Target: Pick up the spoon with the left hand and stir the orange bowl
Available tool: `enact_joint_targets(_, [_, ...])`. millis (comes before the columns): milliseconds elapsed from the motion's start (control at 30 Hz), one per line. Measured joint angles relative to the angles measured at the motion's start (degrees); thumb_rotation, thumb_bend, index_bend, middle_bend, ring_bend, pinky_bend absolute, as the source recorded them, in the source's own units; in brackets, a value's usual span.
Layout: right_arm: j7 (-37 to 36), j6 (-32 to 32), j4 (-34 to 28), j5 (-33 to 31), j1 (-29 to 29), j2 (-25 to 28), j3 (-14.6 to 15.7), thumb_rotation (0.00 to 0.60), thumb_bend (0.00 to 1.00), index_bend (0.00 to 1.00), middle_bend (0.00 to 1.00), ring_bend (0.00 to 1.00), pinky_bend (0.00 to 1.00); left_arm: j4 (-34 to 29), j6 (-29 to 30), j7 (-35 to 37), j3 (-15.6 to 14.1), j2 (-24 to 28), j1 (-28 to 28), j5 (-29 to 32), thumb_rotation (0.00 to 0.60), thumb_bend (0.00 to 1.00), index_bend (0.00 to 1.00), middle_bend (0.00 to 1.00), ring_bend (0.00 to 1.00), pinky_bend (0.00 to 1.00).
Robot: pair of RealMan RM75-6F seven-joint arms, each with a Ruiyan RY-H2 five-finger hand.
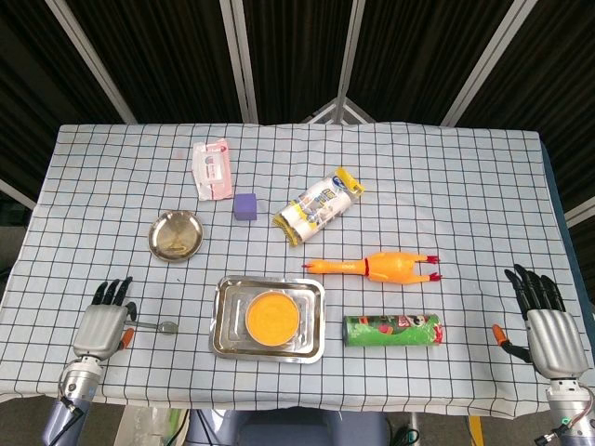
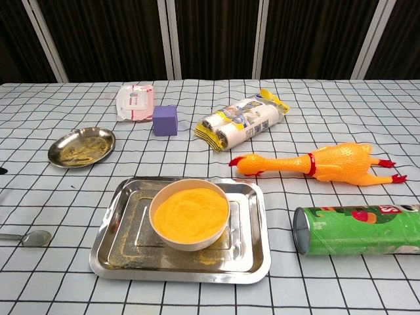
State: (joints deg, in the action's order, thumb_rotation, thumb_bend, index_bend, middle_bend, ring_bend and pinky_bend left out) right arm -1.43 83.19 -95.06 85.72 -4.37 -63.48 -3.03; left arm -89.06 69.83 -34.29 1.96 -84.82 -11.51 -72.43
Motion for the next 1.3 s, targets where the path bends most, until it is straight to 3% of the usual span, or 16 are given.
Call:
enact_joint_targets(800, [-0.5,-0.9,0.0,-0.6,-0.4,0.0,-0.1,0.6,0.37,0.0,0.0,0.0,0.0,2.1,-1.2,-1.8,-0.6,-3.6,-2.0,2.6,0.6,0.55,0.47,0.02,0.0,0.0])
enact_joint_targets(1300, [-0.5,-1.1,-0.1,-0.8,-0.4,-0.1,-0.1,0.6,0.37,0.0,0.0,0.0,0.0,2.2,-0.2,-0.7,-1.0,-4.0,-2.3,2.0,0.6,0.58,0.55,0.03,0.0,0.0])
